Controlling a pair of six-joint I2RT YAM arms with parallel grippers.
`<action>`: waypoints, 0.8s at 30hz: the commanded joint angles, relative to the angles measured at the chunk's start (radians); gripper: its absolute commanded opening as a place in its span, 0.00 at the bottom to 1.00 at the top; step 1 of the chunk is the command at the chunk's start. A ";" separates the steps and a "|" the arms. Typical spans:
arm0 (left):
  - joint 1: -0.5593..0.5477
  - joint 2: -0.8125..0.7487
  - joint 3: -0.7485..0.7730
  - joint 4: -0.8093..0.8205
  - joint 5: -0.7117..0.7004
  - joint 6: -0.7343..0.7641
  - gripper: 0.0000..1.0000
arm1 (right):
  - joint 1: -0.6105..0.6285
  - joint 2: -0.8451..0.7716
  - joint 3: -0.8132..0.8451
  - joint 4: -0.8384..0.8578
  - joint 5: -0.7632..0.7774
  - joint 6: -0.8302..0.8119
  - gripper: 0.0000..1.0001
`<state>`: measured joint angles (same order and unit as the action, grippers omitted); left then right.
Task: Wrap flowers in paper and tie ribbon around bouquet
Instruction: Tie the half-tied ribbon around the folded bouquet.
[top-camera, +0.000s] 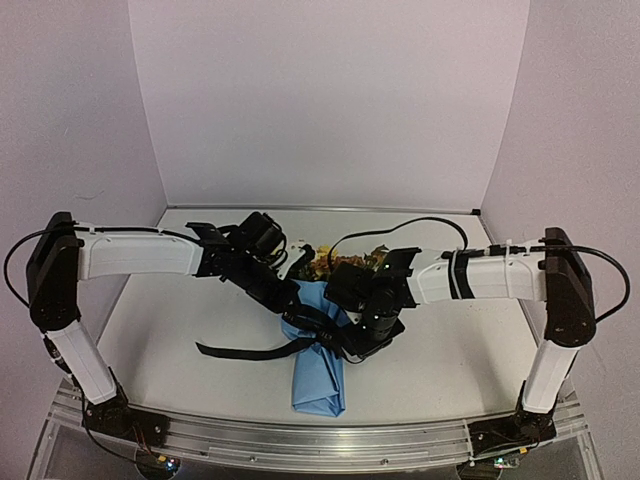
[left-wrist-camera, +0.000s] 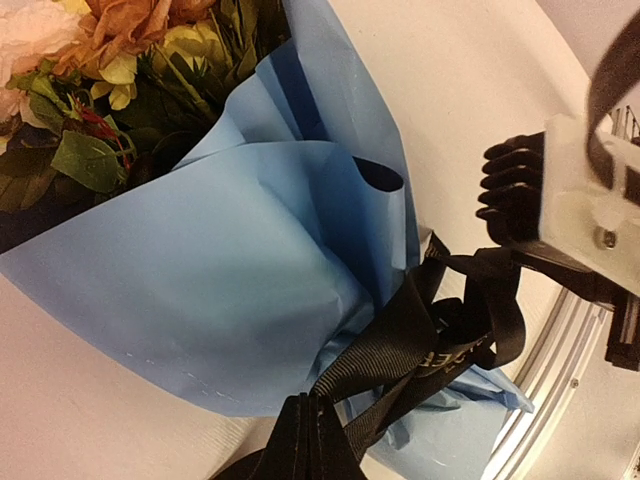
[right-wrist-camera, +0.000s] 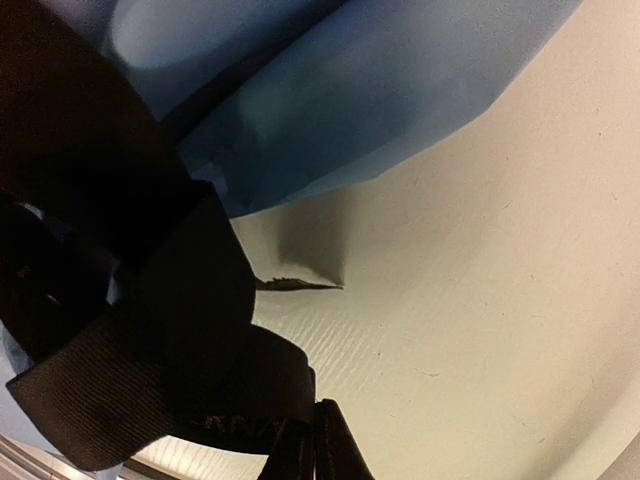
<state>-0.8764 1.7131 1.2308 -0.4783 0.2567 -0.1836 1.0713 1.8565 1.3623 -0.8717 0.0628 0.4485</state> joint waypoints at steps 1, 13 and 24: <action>0.004 -0.049 -0.020 0.075 0.007 -0.034 0.01 | -0.007 -0.038 0.001 0.002 0.021 0.013 0.00; -0.014 0.084 0.100 0.096 0.050 -0.056 0.04 | -0.008 -0.033 0.015 0.002 0.024 0.013 0.00; -0.015 0.037 0.108 -0.009 0.172 0.101 0.03 | -0.024 -0.059 0.002 0.002 0.042 -0.001 0.00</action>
<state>-0.8894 1.8152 1.3022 -0.4193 0.3900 -0.1757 1.0592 1.8541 1.3582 -0.8684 0.0712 0.4500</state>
